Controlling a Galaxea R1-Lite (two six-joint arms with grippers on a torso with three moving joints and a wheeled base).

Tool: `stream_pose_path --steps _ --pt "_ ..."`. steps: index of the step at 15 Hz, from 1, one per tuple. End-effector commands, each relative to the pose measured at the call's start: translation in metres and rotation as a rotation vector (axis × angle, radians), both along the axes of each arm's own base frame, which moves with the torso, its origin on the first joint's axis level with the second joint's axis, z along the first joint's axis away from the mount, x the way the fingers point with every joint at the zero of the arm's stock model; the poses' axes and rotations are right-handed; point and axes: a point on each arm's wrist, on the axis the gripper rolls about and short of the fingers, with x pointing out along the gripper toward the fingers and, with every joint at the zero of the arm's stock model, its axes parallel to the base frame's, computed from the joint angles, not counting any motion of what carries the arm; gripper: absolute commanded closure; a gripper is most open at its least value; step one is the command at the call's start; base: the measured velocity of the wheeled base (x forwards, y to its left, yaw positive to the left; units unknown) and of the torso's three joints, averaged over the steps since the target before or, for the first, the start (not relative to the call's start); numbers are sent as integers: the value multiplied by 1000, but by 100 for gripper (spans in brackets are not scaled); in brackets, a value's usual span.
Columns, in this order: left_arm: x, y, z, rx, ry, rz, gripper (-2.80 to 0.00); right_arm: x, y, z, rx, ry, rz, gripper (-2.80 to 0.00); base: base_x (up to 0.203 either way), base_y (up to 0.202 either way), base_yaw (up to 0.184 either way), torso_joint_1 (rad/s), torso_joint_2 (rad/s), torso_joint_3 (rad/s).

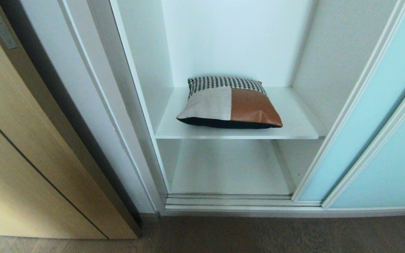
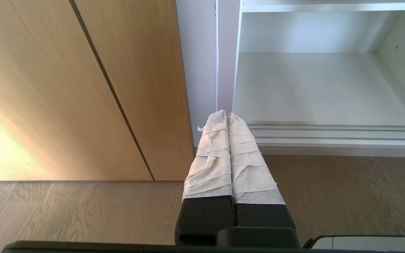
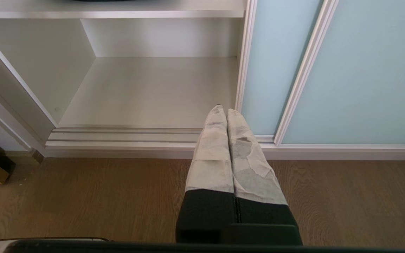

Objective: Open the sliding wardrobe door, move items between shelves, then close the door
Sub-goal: Place the pillow on the lower shelf

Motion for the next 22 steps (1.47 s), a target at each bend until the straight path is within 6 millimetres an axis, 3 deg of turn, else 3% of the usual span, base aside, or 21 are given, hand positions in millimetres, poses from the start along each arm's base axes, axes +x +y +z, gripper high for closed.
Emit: stream_pose_path --steps 1,22 --pt "0 0 0 0 3 0 0 0 0 0 0 0 0 0 0 0 0 0 0 0" --pt "0 0 0 0 3 0 0 0 0 0 0 1 0 0 0 0 0 0 0 0"
